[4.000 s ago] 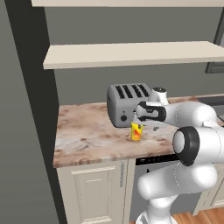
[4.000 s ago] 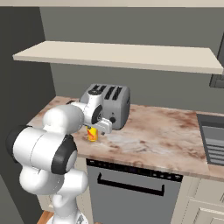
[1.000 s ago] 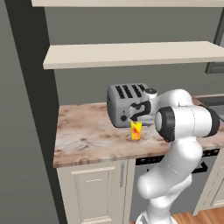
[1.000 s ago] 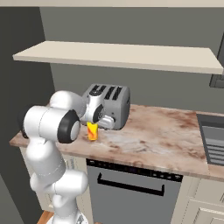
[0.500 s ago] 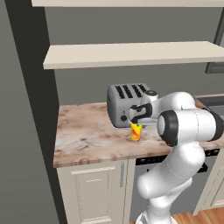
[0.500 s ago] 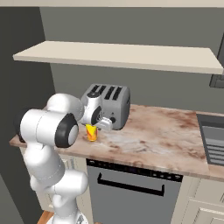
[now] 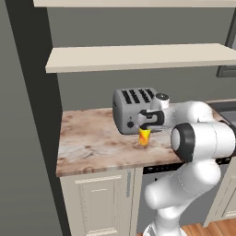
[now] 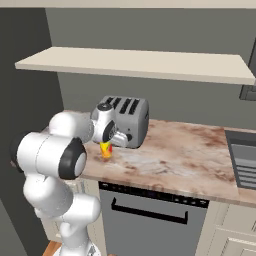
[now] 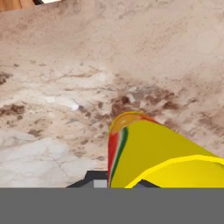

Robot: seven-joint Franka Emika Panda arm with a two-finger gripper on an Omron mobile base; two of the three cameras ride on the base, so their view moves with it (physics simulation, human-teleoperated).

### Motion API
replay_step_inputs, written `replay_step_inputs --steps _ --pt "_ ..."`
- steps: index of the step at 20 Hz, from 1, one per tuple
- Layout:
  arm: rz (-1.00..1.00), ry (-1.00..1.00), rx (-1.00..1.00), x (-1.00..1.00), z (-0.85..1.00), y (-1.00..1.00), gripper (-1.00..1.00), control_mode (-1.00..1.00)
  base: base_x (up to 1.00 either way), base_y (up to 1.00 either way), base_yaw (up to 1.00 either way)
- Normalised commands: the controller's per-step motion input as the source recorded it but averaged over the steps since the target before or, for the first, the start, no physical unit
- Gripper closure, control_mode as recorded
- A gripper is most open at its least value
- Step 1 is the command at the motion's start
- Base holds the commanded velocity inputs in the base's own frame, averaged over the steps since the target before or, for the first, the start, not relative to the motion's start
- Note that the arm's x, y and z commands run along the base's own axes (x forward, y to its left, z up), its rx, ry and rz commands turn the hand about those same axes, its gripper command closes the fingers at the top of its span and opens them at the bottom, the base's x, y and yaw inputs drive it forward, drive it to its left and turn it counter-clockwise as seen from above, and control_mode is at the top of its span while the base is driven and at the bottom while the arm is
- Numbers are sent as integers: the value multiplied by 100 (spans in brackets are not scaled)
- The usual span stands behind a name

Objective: Place the pitcher and cup on the dining counter for serving.

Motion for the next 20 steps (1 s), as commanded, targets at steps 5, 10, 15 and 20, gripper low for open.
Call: replay_step_inputs --steps 5,10,15,20 --pt "3 -30 0 -50 52 3 100 -100 0 0 0" --pt "3 -28 0 -49 63 0 100 -100 0 0 0" --pt "5 -23 0 -49 66 0 100 -100 0 0 0" --pt "8 -25 0 -64 69 0 100 -100 0 0 0"
